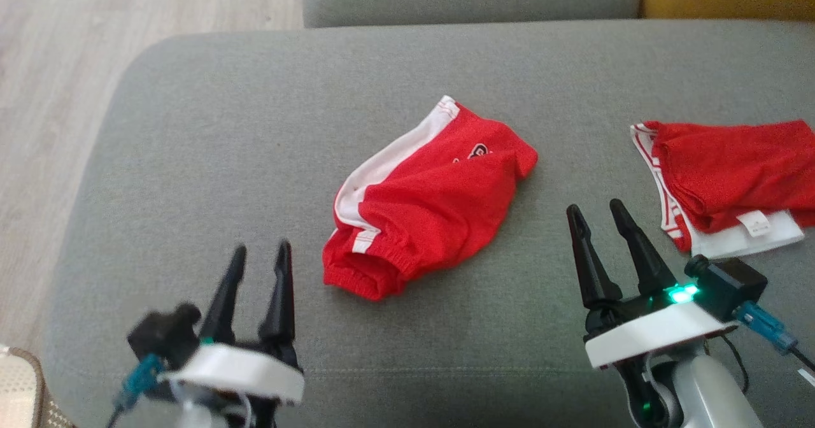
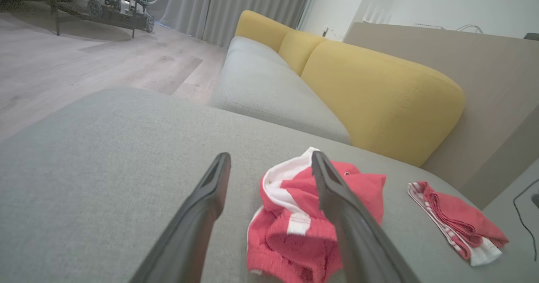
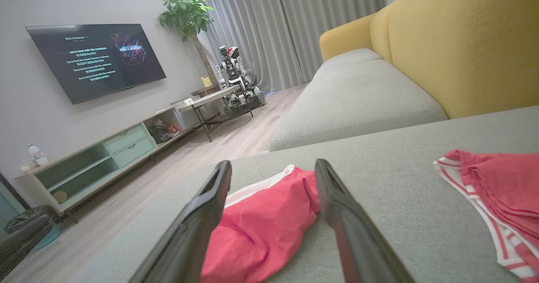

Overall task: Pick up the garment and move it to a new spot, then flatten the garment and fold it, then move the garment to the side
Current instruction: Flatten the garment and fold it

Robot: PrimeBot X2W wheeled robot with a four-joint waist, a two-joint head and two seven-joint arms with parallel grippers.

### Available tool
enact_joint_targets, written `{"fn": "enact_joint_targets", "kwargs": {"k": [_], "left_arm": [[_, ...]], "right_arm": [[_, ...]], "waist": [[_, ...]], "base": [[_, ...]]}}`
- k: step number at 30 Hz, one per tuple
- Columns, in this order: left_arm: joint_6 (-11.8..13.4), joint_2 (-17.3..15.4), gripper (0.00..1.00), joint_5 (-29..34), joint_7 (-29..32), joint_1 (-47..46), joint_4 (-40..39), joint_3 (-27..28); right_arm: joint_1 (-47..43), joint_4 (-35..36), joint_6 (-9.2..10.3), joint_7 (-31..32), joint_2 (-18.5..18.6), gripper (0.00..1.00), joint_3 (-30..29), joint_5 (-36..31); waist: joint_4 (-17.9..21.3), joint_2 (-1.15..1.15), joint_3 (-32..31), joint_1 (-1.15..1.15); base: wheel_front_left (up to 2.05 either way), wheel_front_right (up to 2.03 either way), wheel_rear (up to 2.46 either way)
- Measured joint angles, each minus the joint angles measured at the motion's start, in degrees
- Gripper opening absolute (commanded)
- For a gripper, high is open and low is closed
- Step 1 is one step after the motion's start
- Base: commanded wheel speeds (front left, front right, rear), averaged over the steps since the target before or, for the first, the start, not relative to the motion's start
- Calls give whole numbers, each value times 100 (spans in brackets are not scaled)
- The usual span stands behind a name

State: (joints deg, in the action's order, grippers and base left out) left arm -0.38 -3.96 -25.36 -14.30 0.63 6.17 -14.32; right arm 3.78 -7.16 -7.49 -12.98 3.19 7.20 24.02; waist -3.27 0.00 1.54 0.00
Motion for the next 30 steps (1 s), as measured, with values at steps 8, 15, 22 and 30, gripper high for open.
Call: {"fn": "enact_joint_targets", "kwargs": {"k": [8,15,22,30], "left_arm": [[-121,64,100,68,0,365,-101,-52],[-208,71,100,107,0,296,236,-281],[-375,87,100,108,19,-133,925,-667],[-403,94,100,160,265,-838,1895,-757]], "right_arm": [[-7,75,0,98,-1,100,15,0],[-5,70,0,148,-1,100,57,2],[16,67,0,185,-1,100,69,-11],[42,77,0,191,-1,100,70,-79]], "waist": [[-153,0,-101,0],[-52,0,30,0],[147,0,207,0],[436,0,513,0]], "base": [[0,0,0],[0,0,0],[0,0,0],[0,0,0]]}}
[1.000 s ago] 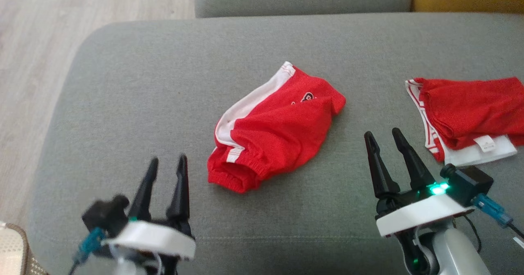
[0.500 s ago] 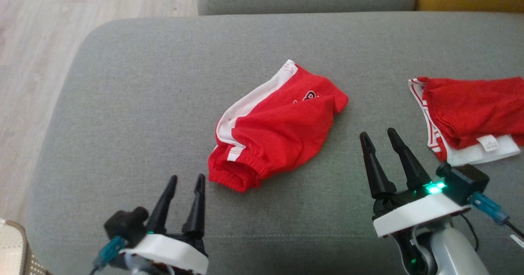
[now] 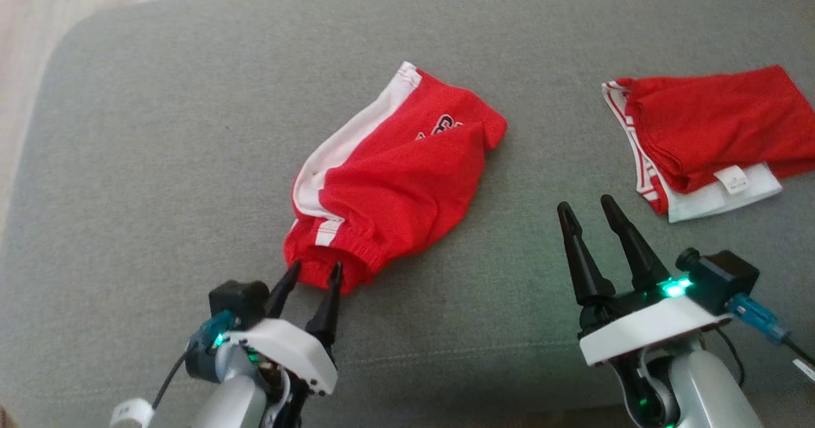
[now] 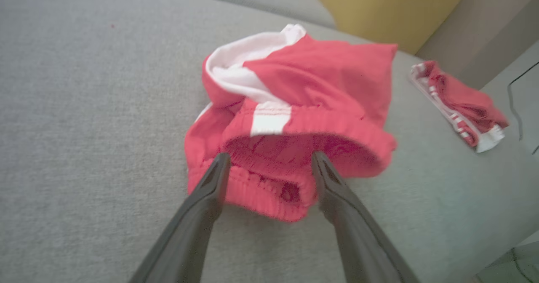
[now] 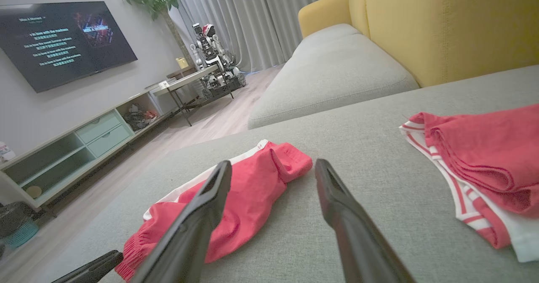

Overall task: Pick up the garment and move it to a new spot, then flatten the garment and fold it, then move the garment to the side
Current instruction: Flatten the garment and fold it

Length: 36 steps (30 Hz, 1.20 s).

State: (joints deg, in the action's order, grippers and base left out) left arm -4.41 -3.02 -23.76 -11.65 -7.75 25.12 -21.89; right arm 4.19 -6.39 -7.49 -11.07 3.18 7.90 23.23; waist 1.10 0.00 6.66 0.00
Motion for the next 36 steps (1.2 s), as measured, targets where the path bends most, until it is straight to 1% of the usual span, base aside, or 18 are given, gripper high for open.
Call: {"fn": "enact_joint_targets", "kwargs": {"k": [4,7,10,12,24,25,26,27,36], "left_arm": [[265,-15,100,121,100,-341,557,35],[318,-30,100,148,98,-543,898,57],[268,-27,100,142,37,-734,1184,57],[182,-26,100,142,-13,-815,1287,51],[138,-12,100,143,-207,-1170,1680,21],[137,-11,66,143,-208,-1194,1714,20],[136,-10,20,143,-210,-1212,1744,19],[130,-10,0,144,-213,-1230,1768,18],[104,-23,0,208,-257,-1211,1727,12]], "right_arm": [[38,2,0,-2,0,100,2,0],[103,-1,0,-3,0,100,11,0],[133,-8,0,-12,0,100,12,0],[134,-18,0,-30,0,100,10,0],[135,-127,0,-54,0,100,40,0],[135,-132,0,-54,0,100,45,0],[135,-138,0,-55,0,100,47,0],[136,-146,0,-55,0,100,54,0],[135,-270,0,-64,0,100,13,2]], "waist": [[132,0,137,0],[216,0,211,0],[291,0,270,0],[311,0,286,0],[310,0,349,0],[311,0,351,0],[311,0,351,0],[311,0,350,0],[212,0,224,0]], "base": [[0,0,0],[0,0,0],[0,0,0],[0,0,0],[0,0,0],[0,0,0],[0,0,0],[0,0,0],[0,0,0]]}}
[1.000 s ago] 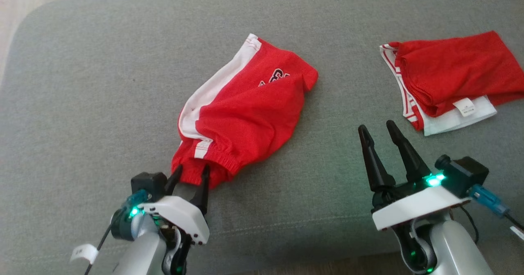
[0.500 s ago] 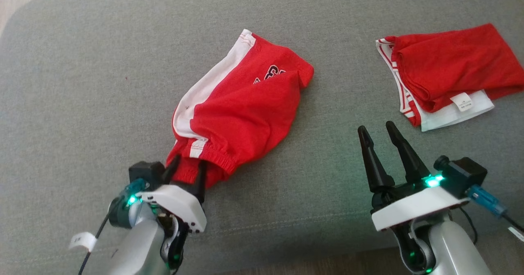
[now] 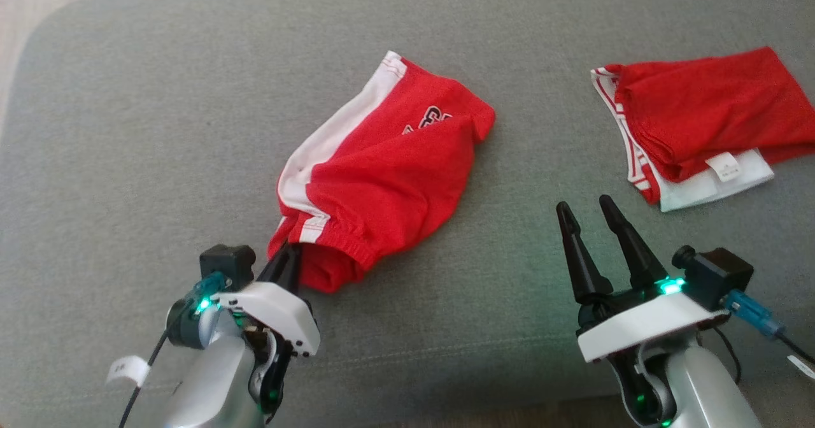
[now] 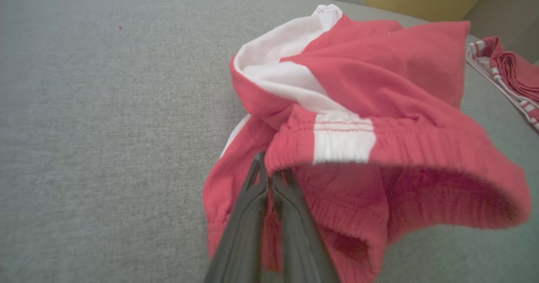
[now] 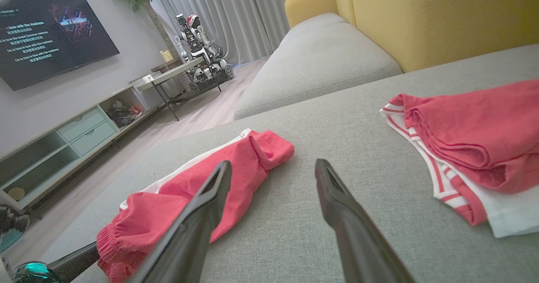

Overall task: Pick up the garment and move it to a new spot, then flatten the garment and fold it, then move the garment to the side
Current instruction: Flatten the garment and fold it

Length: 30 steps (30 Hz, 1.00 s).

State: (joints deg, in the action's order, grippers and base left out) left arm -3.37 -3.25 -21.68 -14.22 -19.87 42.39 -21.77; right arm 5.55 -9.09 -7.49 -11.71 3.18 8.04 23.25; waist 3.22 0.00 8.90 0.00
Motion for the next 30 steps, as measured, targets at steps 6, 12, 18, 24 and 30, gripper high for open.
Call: {"fn": "enact_joint_targets", "kwargs": {"k": [6,12,18,24,30], "left_arm": [[66,-47,0,43,-1,365,-350,24],[144,-202,0,51,-1,624,-450,53],[242,-226,0,38,0,660,-498,71],[349,-244,0,-31,9,659,-436,192],[386,-293,33,-68,163,659,-244,196]], "right_arm": [[-4,-88,0,-42,0,100,-13,60],[-4,-213,0,-49,0,100,34,105],[-3,-253,0,-92,0,100,87,144],[-2,-267,0,-92,0,100,88,144],[-2,-327,0,-92,0,100,74,144]], "waist": [[-245,0,-131,0],[-460,0,-256,0],[-489,0,-292,0],[-448,0,-270,0],[-465,0,-283,0]], "base": [[0,0,0],[0,0,0],[0,0,0],[0,0,0],[0,0,0]]}}
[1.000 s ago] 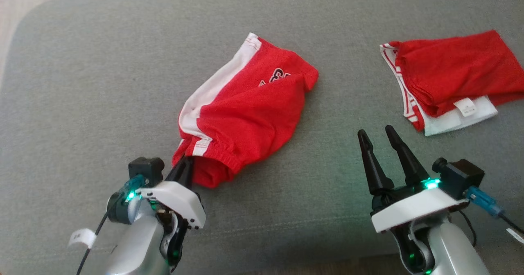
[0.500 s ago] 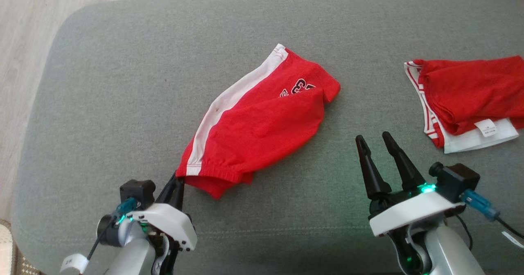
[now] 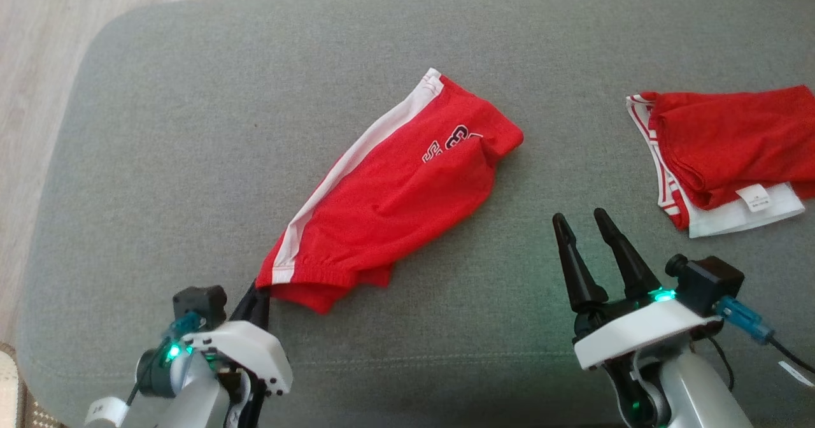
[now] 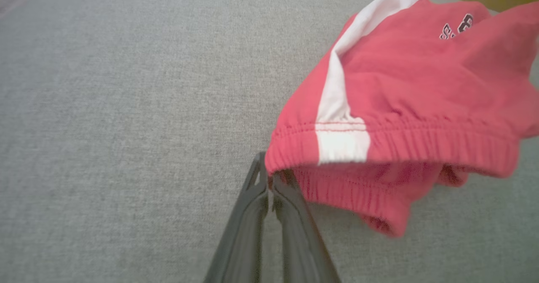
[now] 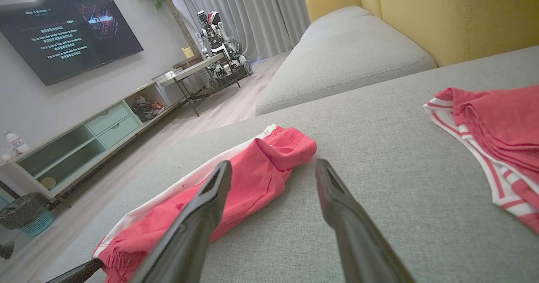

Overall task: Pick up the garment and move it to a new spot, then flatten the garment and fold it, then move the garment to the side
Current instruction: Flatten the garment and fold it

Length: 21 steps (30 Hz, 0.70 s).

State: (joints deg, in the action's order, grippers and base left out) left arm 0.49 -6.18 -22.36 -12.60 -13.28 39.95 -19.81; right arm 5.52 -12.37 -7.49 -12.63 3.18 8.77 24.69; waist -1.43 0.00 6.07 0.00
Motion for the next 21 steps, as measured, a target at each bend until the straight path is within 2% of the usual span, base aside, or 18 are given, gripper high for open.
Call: {"fn": "enact_joint_targets", "kwargs": {"k": [1,2,5,9,21], "left_arm": [[2,1,56,0,14,1,26,0],[5,0,100,-7,13,1,23,13],[13,0,100,-112,-20,2,-21,42],[32,0,100,-252,-113,16,-450,229],[85,157,100,-287,-169,896,-2809,911]], "right_arm": [[0,-5,0,0,0,100,0,0],[0,-10,0,0,0,100,1,0],[0,-36,0,-1,0,100,2,1],[-1,-36,0,-5,0,100,5,13],[-32,149,0,-58,0,100,3,59]], "waist": [[-8,0,-10,0],[-17,0,-25,0],[-39,0,-94,0],[-64,0,-208,0],[-175,0,-516,0]], "base": [[0,0,0],[0,0,0],[0,0,0],[0,0,0],[0,0,0]]}}
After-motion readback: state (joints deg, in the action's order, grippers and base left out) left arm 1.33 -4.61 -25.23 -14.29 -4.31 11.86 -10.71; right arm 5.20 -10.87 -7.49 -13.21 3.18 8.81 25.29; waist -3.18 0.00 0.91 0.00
